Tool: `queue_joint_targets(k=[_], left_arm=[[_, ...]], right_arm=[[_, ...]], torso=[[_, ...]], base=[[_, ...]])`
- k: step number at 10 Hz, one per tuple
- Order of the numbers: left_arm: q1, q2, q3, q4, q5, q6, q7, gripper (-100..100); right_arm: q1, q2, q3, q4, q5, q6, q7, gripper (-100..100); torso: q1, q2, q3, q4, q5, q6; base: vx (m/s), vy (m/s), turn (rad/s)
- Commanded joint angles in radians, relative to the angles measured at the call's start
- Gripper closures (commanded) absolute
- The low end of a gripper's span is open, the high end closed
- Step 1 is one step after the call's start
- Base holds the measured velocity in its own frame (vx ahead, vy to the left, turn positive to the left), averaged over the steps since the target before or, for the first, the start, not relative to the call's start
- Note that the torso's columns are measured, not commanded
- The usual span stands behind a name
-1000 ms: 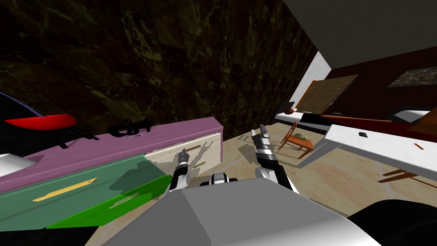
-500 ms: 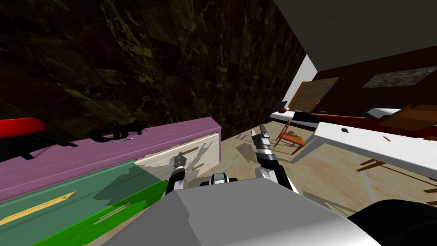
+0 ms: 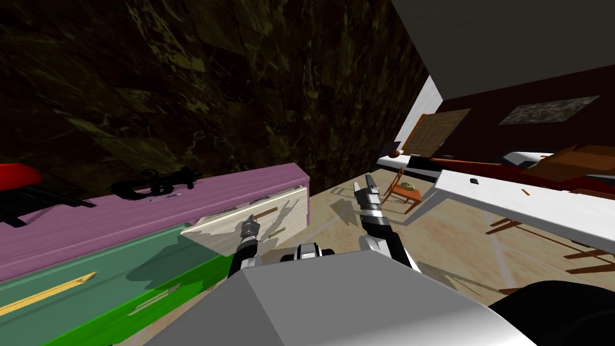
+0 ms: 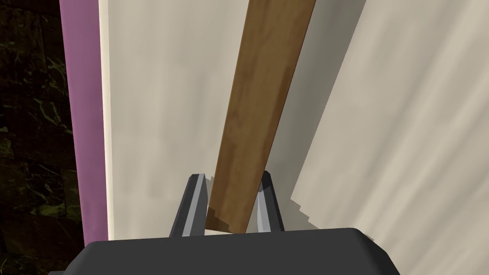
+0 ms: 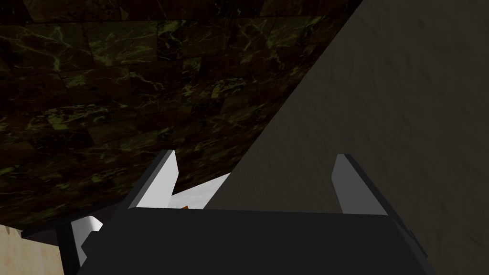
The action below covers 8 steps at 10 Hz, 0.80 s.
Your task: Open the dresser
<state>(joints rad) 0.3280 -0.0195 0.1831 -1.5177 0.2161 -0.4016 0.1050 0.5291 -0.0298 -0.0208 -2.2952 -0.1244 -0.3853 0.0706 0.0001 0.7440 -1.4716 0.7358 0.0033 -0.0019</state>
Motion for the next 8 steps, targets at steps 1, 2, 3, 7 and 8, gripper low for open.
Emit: queue_joint_targets(k=[1,2,3,7,8], left_arm=[[0.008,-0.001,-0.001,-0.010,0.000,0.010,-0.001,100],[0.023,-0.003,-0.006,-0.018,0.000,0.018,-0.001,100],[0.026,-0.003,-0.007,-0.022,0.000,0.019,-0.001,100],[0.041,-0.005,-0.013,-0.041,-0.001,0.023,0.000,100],[0.054,-0.005,-0.014,-0.068,0.002,0.046,-0.001,-100]], right_arm=[[0.000,0.000,0.000,0.000,0.000,0.000,0.000,0],[0.000,0.000,0.000,0.000,0.000,0.000,0.000,0],[0.000,0.000,0.000,0.000,0.000,0.000,0.000,0],[0.000,0.000,0.000,0.000,0.000,0.000,0.000,0],[0.000,0.000,0.000,0.000,0.000,0.000,0.000,0]], torso=[[0.001,-0.002,-0.001,0.000,0.000,0.000],[0.004,-0.009,-0.006,0.002,-0.002,0.001],[0.002,-0.007,-0.005,0.001,-0.002,0.001],[0.003,-0.004,-0.003,0.001,-0.001,0.001],[0.005,-0.011,-0.007,0.002,-0.003,0.001]], base=[[-0.082,-0.050,0.010],[-0.126,-0.060,0.007],[-0.177,-0.088,0.016],[-0.167,-0.065,0.009],[-0.027,-0.020,0.000]])
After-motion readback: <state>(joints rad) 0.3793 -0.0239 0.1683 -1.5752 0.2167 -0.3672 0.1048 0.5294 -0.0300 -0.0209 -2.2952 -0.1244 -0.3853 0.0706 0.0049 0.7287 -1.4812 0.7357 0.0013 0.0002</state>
